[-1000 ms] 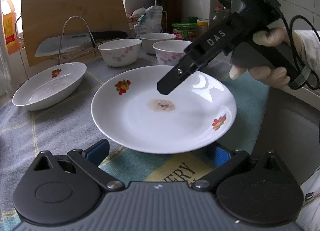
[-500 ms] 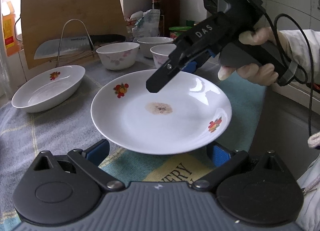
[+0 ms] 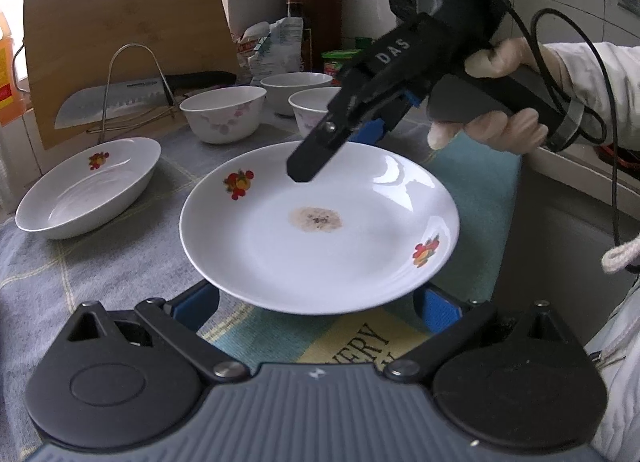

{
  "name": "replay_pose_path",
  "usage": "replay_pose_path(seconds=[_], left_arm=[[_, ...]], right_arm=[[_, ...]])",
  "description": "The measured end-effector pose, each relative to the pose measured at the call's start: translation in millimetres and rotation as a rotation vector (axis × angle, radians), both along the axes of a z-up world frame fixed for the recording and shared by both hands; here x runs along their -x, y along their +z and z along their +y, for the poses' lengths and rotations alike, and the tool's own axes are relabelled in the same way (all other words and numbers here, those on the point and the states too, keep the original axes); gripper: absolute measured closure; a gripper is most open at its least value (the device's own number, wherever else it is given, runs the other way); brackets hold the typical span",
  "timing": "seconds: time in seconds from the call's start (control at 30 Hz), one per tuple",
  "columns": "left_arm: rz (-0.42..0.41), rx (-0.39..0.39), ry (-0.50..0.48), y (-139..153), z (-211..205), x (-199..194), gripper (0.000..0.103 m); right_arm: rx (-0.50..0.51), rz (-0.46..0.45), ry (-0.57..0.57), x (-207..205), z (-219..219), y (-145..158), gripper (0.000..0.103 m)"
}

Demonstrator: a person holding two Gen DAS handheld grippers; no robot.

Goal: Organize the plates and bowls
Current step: 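Carry the held plate with both tools toward the sink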

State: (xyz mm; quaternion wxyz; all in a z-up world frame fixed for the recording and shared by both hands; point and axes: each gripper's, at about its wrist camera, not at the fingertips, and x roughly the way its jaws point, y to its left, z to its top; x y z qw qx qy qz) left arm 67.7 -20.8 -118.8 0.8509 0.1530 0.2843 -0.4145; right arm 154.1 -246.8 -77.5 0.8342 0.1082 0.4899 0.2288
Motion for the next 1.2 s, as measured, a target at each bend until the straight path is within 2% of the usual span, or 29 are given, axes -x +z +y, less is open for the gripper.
replay_pose_path(seconds=[0.3,0.5,1.2], left_arm=[[0.002,-0.001,-0.017,0.5,4.5,-1.3,0.000],[0.016,0.005,-0.033,1.3,5.9,-5.2,0.000],[0.024,0.000,-0.072,3.9,20.9,-4.2,0.000]], right_arm=[[0.027,0.021,0.026,2.2,3.5,0.8,0.000],[0.010,0.006,-0.032,0.1,4.8,-2.0,0.000],[-0.002,0.032,0.009,8.1,10.2,-1.3,0.000]])
